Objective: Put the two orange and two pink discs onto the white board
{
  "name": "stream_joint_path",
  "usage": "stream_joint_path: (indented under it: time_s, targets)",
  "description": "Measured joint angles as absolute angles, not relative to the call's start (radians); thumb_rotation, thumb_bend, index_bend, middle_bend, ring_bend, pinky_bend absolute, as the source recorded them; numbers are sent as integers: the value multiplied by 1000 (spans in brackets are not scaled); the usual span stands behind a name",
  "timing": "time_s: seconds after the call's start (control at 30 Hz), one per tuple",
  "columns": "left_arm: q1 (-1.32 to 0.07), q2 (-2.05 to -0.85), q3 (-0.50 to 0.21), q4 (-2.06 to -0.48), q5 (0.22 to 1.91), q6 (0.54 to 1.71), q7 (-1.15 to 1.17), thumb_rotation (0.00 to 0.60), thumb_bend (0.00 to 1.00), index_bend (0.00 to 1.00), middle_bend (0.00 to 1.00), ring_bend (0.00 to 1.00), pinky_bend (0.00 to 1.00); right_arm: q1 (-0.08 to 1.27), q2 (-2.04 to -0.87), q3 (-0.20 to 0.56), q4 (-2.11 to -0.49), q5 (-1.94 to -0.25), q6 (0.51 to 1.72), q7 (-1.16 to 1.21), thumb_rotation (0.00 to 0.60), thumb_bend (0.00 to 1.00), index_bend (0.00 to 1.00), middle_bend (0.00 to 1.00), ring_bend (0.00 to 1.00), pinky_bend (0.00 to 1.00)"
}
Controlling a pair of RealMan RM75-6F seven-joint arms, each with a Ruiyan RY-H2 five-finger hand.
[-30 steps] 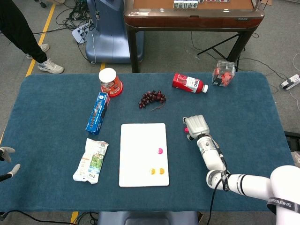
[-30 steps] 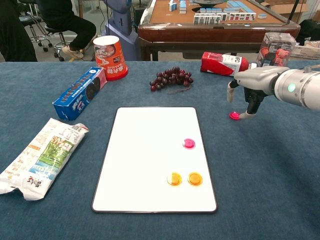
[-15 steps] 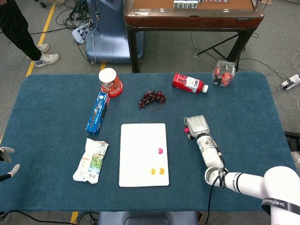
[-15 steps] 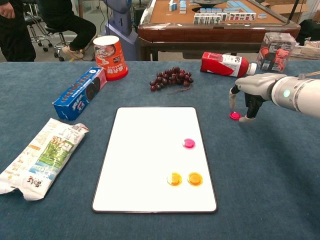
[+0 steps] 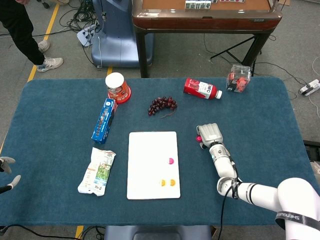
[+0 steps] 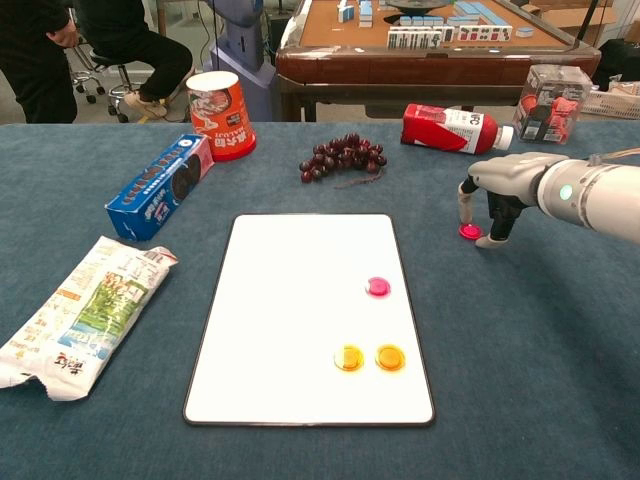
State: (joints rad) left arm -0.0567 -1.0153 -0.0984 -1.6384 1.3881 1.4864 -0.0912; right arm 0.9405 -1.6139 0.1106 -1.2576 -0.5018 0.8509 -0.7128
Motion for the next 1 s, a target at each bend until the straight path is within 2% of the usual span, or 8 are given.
stream_joint_path:
  time_s: [1.0]
  targets:
    - [-56,-1012,-99,-1638,1387,1484,-102,600,245,493,583,490,784,928,-1616,113,-1254,-531,855,-703,600,264,482,1000,1000,1000]
